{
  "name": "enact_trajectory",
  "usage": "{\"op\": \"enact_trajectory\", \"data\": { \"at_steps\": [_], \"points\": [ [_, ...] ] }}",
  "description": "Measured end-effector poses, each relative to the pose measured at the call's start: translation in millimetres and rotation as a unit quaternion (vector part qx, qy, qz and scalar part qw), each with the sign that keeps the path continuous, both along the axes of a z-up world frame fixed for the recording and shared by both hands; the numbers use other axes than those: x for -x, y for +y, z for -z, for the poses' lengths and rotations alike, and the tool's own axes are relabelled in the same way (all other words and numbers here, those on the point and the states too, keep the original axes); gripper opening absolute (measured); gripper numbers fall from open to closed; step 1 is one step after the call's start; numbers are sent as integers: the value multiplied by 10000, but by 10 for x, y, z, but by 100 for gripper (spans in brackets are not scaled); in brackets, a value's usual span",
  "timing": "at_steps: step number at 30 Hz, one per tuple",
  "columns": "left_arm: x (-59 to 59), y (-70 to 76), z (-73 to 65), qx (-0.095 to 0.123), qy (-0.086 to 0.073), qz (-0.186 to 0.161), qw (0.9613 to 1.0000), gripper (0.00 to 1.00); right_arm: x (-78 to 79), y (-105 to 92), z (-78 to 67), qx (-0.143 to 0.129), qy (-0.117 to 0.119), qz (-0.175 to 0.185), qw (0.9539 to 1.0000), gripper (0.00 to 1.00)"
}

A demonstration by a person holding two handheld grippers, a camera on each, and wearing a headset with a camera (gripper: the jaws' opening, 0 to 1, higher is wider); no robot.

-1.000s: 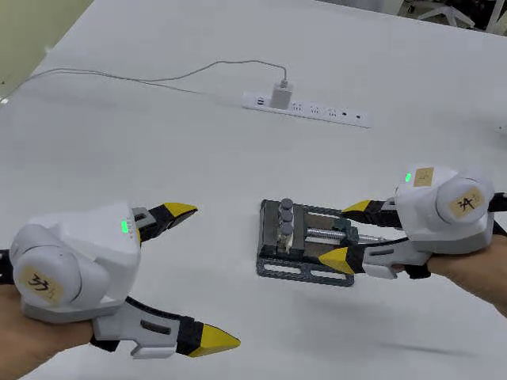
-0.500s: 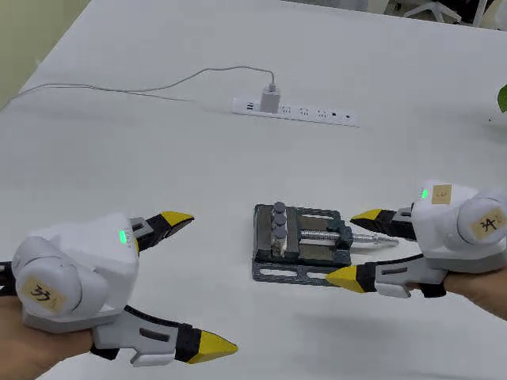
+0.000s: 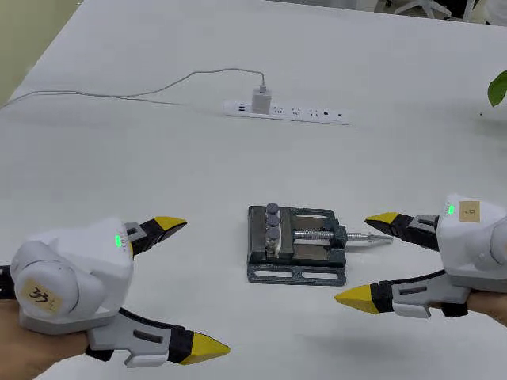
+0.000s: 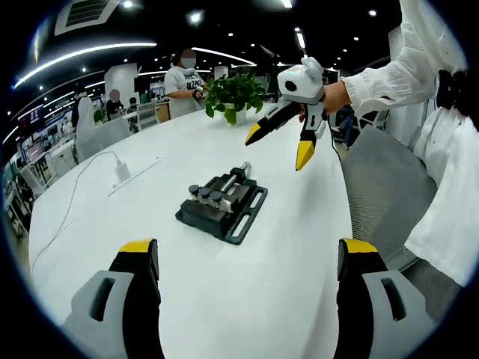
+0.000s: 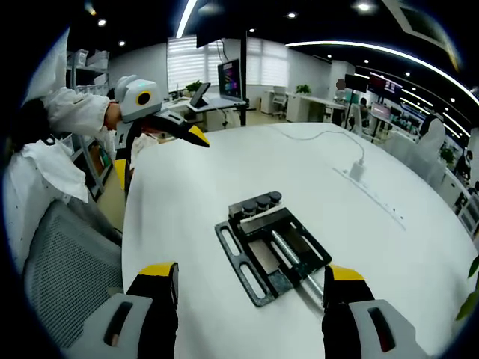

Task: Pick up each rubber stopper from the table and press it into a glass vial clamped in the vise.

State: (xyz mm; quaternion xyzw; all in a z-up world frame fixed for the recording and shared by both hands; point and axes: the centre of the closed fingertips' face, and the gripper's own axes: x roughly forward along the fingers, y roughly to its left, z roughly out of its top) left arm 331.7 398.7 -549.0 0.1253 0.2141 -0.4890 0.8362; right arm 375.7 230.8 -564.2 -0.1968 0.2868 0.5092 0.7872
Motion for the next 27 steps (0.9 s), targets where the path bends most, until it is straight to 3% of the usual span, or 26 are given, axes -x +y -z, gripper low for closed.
{"op": "enact_trajectory", "data": {
  "at_steps": [12, 27],
  "points": [
    [30, 22, 42, -89, 62, 17, 9999, 99, 88, -53, 34, -89, 10, 28, 10000, 82],
    [58, 47, 16, -129, 74, -13, 9999, 99, 85, -27, -9, -220, -54, 49, 9997, 81]
  ]
}}
